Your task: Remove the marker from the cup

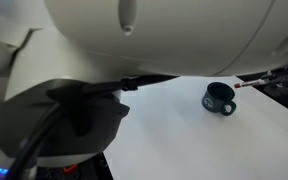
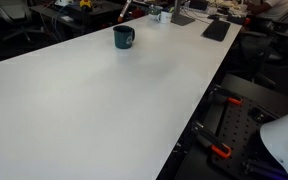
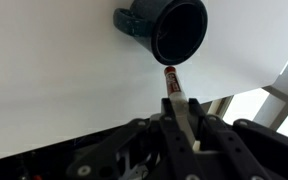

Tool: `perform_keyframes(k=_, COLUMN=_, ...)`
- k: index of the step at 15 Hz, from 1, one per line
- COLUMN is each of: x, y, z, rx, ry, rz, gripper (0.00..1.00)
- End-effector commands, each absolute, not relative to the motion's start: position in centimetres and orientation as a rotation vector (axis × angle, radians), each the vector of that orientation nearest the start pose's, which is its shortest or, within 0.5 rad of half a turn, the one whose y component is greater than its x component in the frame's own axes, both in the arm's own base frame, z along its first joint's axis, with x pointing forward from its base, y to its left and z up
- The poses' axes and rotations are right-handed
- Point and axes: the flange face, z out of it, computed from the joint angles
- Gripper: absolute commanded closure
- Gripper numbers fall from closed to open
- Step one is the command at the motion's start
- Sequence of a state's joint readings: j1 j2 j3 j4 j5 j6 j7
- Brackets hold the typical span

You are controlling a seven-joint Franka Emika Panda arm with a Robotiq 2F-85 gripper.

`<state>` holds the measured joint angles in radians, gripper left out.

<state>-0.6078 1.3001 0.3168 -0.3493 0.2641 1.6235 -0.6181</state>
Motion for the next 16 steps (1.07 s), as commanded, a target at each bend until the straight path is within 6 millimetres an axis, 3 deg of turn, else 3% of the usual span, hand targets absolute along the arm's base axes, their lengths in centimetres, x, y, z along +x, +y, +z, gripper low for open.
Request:
perform_keyframes(k=1, x=71.7, y=-37.0, z=33.1, rx=-2.648, ry=-0.147, rz=-0.480, gripper=0.95)
perform_keyframes(k=6, x=71.3, y=-37.9, z=31.9, rx=-2.668, ry=-0.107, rz=-0.462, gripper=0.95)
perform_keyframes(k=16, x=69.3, y=-40.8, z=24.4, rx=-2.727, ry=0.024, rz=-0.306, gripper=0.95)
